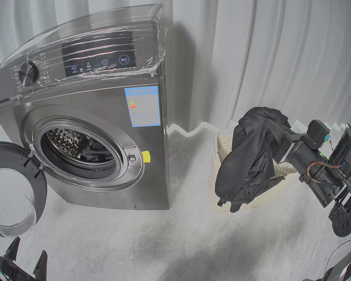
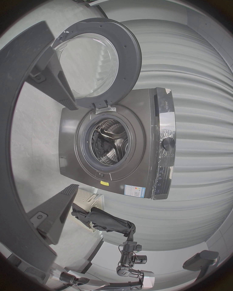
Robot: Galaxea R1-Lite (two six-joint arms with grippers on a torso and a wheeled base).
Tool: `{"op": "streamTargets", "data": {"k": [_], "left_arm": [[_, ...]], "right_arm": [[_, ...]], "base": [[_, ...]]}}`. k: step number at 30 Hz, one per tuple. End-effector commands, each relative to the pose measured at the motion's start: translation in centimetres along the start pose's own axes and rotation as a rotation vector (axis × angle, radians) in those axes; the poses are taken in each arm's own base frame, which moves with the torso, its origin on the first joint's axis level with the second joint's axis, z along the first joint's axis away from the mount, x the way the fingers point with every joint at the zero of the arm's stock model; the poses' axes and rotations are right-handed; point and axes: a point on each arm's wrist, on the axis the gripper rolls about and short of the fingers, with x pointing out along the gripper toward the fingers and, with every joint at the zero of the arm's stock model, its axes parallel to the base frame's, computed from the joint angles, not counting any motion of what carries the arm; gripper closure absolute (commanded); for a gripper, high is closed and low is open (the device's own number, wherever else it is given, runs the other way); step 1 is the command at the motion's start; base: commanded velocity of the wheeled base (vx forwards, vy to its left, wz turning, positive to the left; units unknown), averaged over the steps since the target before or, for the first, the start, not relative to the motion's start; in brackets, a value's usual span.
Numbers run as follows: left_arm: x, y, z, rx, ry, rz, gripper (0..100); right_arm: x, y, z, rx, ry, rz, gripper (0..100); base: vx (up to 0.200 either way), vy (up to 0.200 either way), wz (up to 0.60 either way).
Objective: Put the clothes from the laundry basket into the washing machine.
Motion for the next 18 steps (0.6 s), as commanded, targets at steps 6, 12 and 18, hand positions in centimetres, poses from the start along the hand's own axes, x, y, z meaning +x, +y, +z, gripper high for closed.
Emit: {"op": "streamTargets", "data": {"k": [6,12,18], "left_arm": [[-0.01,0.02,-0.44,-0.001,-0.002,-0.001,0],[-0.01,0.02,-0.44,-0.001,-0.002,-0.001,0],[-0.01,0.02,-0.44,-0.001,-0.002,-0.001,0]], "right_arm": [[-0.08,0.1,0.05,0.002,-0.002,0.005,100],[-0.1,0.2,-0.04,0.002,0.001,0.009,100],[-0.11,0.27,-0.12,0.002,0.005,0.012,100]], "base": [[0.0,0.2,0.0],[0.0,0.2,0.0],[0.0,0.1,0.0]]}}
